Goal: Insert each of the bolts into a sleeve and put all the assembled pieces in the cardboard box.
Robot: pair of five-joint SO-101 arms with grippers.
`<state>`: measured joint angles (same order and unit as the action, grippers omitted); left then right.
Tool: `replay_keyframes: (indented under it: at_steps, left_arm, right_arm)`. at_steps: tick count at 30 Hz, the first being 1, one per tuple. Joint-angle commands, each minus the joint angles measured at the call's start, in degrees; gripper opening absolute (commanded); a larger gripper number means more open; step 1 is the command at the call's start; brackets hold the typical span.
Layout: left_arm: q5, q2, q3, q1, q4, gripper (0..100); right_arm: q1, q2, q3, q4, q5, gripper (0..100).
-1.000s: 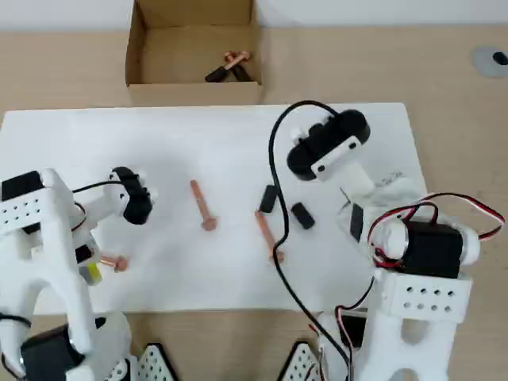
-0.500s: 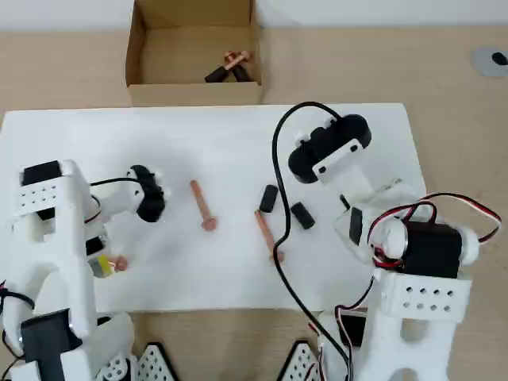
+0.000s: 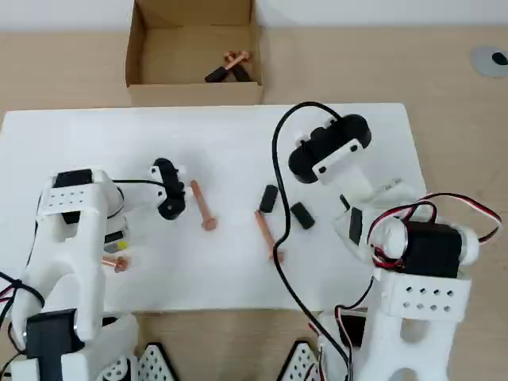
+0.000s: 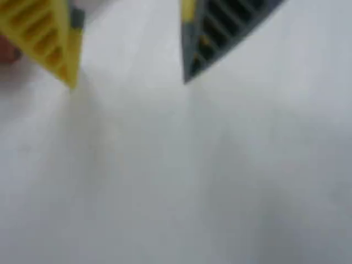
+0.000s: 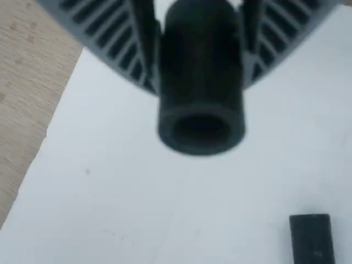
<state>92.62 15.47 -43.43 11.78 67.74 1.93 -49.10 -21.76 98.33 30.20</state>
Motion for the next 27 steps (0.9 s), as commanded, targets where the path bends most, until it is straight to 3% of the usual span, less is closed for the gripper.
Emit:
replay_keyframes:
  at_steps: [1, 5, 7, 13, 20, 25, 27]
  left_arm:
    - [46.2, 0.7, 4.6, -0.3, 10.1, 13]
    - [50.2, 0.1, 18.3, -0.4, 28.0, 13]
    - [53.0, 0.0, 23.6, 1.2, 33.0, 13]
    - [57.8, 0.0, 24.0, 6.0, 32.8, 13]
    - [69.8, 0.5, 20.1, 18.1, 32.8, 13]
    - [68.8, 0.7, 15.1, 20.5, 32.8, 13]
    - [63.6, 0.7, 13.3, 20.2, 32.8, 13]
  right_arm:
    - [1.3, -0.8, 1.2, -0.3, -0.6, 1.0]
    - [1.3, -0.8, -1.7, -0.5, -0.5, 1.0]
    - [1.3, -0.9, -2.3, -1.4, -0.5, 1.0]
    - [1.3, -0.9, -2.4, -1.6, -0.4, 1.0]
    - [1.3, -0.9, -2.7, -1.7, -0.4, 1.0]
    - [1.3, -0.9, -2.8, -2.6, -0.4, 1.0]
    - [1.3, -0.9, -2.8, -2.6, -0.4, 1.0]
